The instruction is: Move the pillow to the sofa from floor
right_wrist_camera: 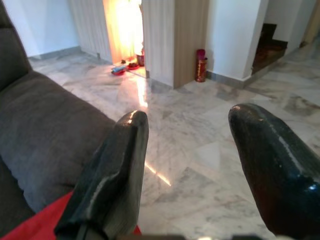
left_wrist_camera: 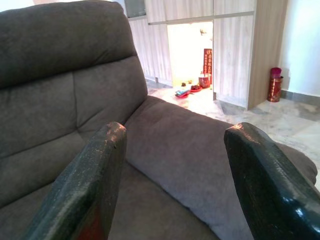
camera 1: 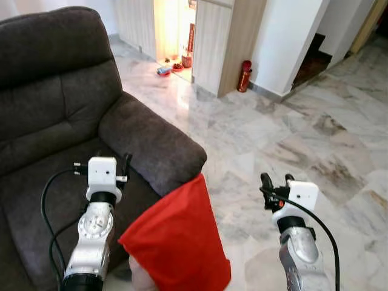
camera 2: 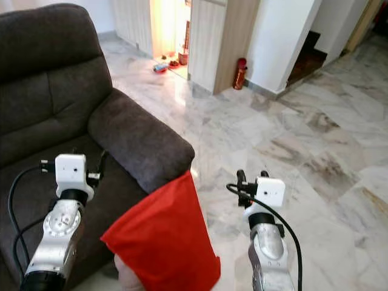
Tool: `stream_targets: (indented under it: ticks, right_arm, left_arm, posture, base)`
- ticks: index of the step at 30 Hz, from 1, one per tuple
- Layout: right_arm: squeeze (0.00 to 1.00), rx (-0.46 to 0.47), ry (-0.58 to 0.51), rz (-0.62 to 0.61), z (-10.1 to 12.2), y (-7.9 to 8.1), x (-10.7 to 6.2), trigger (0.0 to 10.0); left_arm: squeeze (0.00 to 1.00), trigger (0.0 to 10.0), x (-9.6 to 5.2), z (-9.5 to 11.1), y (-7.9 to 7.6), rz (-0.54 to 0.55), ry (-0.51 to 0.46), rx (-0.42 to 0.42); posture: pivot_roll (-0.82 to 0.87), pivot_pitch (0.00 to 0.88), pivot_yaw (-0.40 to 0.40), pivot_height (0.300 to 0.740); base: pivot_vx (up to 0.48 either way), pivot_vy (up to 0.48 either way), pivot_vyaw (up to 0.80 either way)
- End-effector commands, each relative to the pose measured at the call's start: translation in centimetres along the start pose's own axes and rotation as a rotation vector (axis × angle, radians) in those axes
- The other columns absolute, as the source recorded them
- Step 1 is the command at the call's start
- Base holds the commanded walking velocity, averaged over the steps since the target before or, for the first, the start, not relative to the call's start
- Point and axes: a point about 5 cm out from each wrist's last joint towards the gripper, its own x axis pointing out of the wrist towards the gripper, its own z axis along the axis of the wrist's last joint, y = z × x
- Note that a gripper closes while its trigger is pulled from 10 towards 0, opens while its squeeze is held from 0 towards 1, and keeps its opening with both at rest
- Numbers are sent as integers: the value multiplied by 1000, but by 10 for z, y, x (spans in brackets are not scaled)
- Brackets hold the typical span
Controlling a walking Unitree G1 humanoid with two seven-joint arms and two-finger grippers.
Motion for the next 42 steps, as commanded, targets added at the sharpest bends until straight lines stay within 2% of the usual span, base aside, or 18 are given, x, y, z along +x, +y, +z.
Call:
stream_targets:
  ticks: [1, 10, 17, 19, 22, 27, 33, 42]
  right_arm:
    - [0, -12, -15, 3, 6, -1, 2, 10000]
    - [0, -12, -18, 9, 9, -2, 5, 10000]
    - [0, -15, -11, 5, 8, -3, 5, 10000]
    - [0, -10, -8, 1, 8, -3, 5, 10000]
    - [0, 9, 9, -5, 3, 0, 4, 10000]
    - [0, 13, 38, -7, -5, 3, 1, 10000]
    - [0, 17, 56, 3, -7, 5, -1, 10000]
    - [0, 7, 42, 24, -3, 5, 1, 10000]
  left_arm:
    - [0, 10000, 2, -1, 1, 5, 14, -9]
    - [0, 10000, 3, -2, 2, -1, 26, -22]
    - [0, 10000, 5, -2, -3, -47, 45, -66]
    - [0, 10000, 6, 1, -4, -64, 40, -64]
    - [0, 10000, 8, 7, -11, -130, 19, -19]
    - [0, 10000, 8, 6, -9, -118, 37, -25]
    - [0, 10000, 4, -7, -2, -66, 97, -61]
    - [0, 10000, 5, -11, 4, -19, 122, -103]
  posture:
    - [21, 0, -82, 650]
    - [23, 0, -91, 650]
    - [25, 0, -93, 650]
    - [25, 0, -93, 650]
    - [29, 0, -89, 650]
    - [31, 0, -83, 650]
    - [23, 0, -81, 650]
    - [24, 0, -89, 607]
  base:
    - [0, 0, 0]
    - [0, 0, 0]
    - [0, 0, 0]
    - [0, 0, 0]
    - [0, 0, 0]
    - [0, 0, 0]
    - [0, 0, 0]
    - [0, 0, 0]
